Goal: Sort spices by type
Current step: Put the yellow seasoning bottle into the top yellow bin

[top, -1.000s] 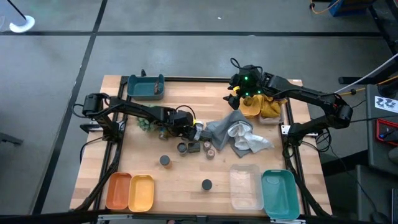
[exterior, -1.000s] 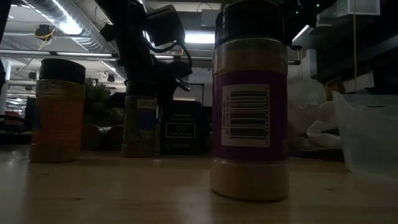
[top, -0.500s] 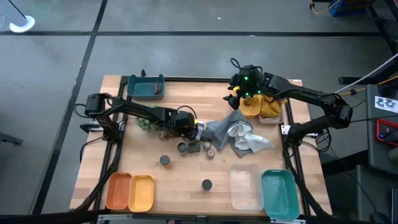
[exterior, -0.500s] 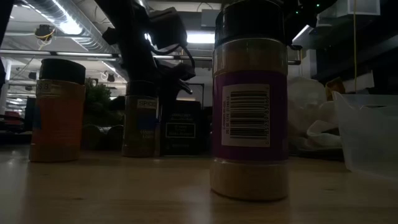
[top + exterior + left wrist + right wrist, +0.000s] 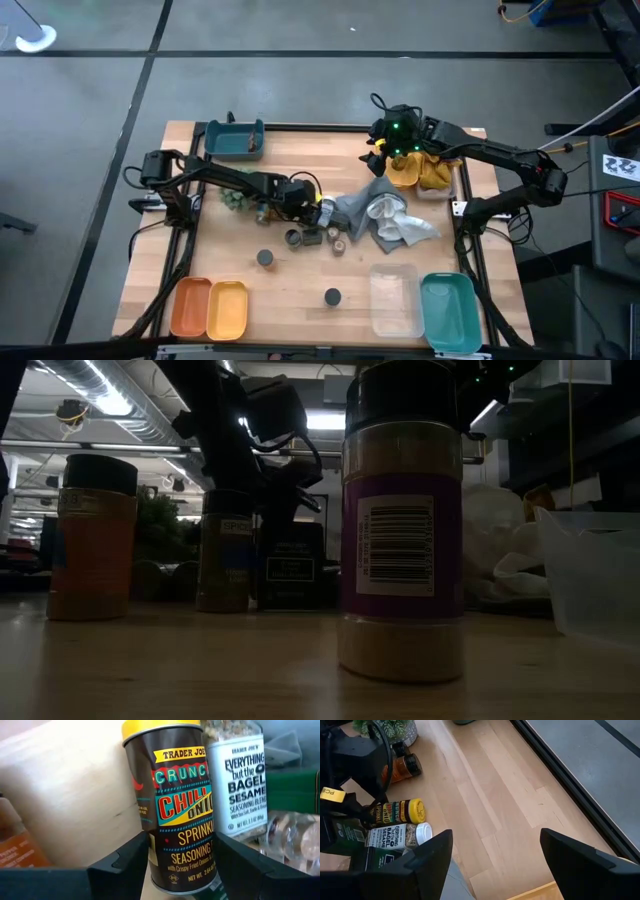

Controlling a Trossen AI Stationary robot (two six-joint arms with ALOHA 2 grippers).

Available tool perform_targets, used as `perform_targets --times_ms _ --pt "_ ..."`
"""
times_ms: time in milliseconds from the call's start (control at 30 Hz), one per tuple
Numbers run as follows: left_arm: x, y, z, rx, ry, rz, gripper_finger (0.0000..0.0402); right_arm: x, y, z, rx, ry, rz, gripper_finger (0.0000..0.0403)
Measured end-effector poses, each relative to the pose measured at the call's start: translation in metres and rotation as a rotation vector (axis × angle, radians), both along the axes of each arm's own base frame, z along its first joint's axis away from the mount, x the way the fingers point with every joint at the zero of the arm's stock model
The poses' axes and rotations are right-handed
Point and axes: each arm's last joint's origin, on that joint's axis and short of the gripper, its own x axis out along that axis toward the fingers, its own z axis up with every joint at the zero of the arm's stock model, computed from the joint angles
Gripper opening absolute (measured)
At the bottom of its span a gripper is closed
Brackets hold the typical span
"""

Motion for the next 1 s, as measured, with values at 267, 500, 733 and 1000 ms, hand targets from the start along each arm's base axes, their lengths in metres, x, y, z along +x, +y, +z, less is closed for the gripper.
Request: perform_targets --times_ms 267,500,733,1000 --pt "-0.0014 0.0026 -0.0008 -0.046 -0.001 -0.144 0.0198 0.0000 0.0000 -0.0001 0.001 0.000 0.000 0.0298" --pt "-0.0038 0.0013 -0.0050 -0.037 0.030 -0.154 0.0247 -0.0002 0.0001 -0.0002 0.002 0.002 0.000 0.0298" --pt "-0.0037 0.0011 -0.0059 -0.030 0.031 -0.151 0.0263 -0.0002 0.0001 -0.0002 0.002 0.002 0.000 0.0298" --pt "-0.0024 0.0023 -0.0046 -0.019 0.018 -0.145 0.0211 -0.0002 0.0001 -0.0002 0.002 0.002 0.000 0.0298"
